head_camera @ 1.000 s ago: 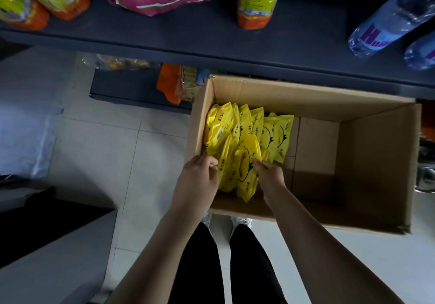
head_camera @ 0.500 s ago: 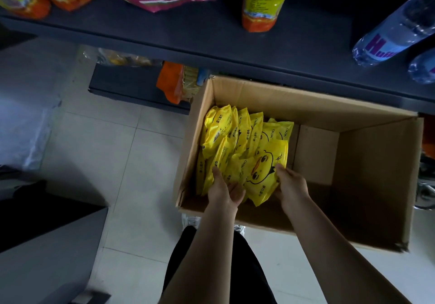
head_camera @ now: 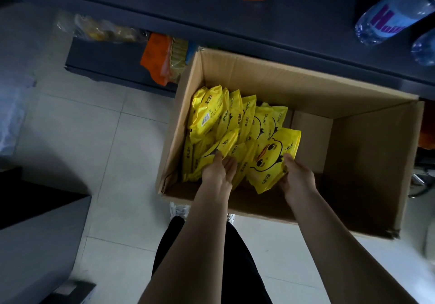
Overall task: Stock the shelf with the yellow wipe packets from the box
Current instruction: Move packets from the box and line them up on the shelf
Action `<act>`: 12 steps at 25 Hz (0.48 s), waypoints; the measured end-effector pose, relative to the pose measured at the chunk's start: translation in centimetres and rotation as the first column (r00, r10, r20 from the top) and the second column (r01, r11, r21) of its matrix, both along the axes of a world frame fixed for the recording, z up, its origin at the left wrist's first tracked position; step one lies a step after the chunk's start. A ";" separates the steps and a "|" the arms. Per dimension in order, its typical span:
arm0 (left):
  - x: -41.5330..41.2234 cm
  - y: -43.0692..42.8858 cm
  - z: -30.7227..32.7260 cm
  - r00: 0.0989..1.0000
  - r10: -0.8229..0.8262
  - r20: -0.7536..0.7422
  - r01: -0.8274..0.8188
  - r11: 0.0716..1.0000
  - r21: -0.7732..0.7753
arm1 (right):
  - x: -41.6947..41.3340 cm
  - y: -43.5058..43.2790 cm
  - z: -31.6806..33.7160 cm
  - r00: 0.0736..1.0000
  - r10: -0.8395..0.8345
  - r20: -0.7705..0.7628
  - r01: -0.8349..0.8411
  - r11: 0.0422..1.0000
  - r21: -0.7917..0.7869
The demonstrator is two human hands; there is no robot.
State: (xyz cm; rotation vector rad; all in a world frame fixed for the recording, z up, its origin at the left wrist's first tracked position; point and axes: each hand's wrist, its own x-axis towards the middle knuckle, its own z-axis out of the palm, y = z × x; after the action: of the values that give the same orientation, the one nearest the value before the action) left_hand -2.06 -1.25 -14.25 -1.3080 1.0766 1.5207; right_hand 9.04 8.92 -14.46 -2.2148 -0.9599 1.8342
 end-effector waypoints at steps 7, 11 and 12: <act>1.7 -1.1 3.8 0.891 -0.373 -0.260 0.372 0.927 -0.056 | 1.5 1.0 2.8 0.997 0.064 0.050 -0.071 0.987 0.147; 0.9 -2.8 8.8 0.616 -0.622 -0.483 0.665 0.740 -0.104 | 2.3 0.0 7.0 0.990 0.110 0.085 -0.129 0.958 0.256; 0.5 -3.5 10.1 0.511 -0.678 -0.529 0.729 0.667 -0.151 | 2.6 -0.4 8.4 0.990 0.116 0.082 -0.135 0.946 0.296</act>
State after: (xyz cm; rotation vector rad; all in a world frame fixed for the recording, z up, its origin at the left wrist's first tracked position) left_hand -1.61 -4.72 -4.14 -0.2116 1.6251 1.2605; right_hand 11.65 8.56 -6.07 -2.0784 -1.3225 1.5446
